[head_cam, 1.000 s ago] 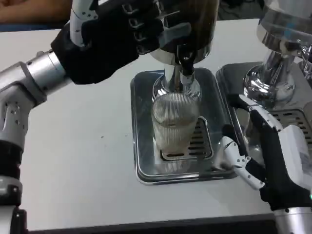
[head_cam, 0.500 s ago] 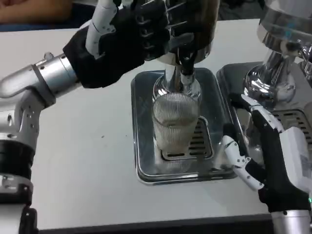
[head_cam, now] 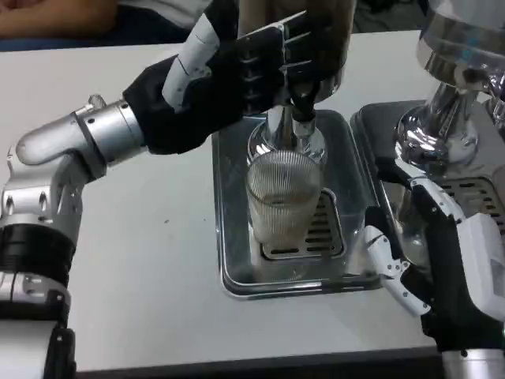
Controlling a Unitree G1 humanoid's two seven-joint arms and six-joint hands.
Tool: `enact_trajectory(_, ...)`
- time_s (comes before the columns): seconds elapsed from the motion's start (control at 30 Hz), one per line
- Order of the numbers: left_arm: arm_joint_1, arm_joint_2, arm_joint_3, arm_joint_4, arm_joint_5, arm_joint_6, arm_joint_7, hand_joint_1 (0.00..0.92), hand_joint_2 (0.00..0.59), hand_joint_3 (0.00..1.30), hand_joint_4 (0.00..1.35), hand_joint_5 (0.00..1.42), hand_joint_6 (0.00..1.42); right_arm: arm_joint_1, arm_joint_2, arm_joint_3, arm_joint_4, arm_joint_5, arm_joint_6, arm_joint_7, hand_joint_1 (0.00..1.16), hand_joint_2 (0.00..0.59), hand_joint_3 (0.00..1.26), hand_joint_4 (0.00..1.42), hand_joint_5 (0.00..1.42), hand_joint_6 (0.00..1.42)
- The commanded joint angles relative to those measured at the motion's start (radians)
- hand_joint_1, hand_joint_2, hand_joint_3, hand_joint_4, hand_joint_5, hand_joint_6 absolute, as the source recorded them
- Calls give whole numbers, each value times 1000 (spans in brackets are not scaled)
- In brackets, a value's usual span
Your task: Grasp the cup under the faucet to collect the drink, then remove the cup.
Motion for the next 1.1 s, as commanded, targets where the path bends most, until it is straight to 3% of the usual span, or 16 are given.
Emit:
enact_trajectory(0.03, -31, 6, -26, 6, 57, -89, -15, 0, 49, 39, 0, 75, 7, 15, 10, -2, -18, -3, -6, -21, 359, 470, 280, 308, 232, 231)
enact_trajectory(0.57, -4, 18, -87, 64, 174, -351, -13, 0, 26, 68, 0, 43, 0, 30, 17, -2, -28, 0, -4, -24, 357, 469, 281, 309, 235, 231)
enact_trajectory(0.87, 14, 42, -137, 89, 253, -525, 53, 0, 23, 79, 0, 17, 0, 33, 12, -8, -38, 10, -3, -12, 352, 462, 282, 309, 236, 231)
enact_trajectory(1.1, 19, 57, -173, 94, 293, -609, 104, 0, 21, 84, 0, 13, 0, 23, 5, -10, -30, 18, -8, -6, 349, 461, 282, 309, 236, 231)
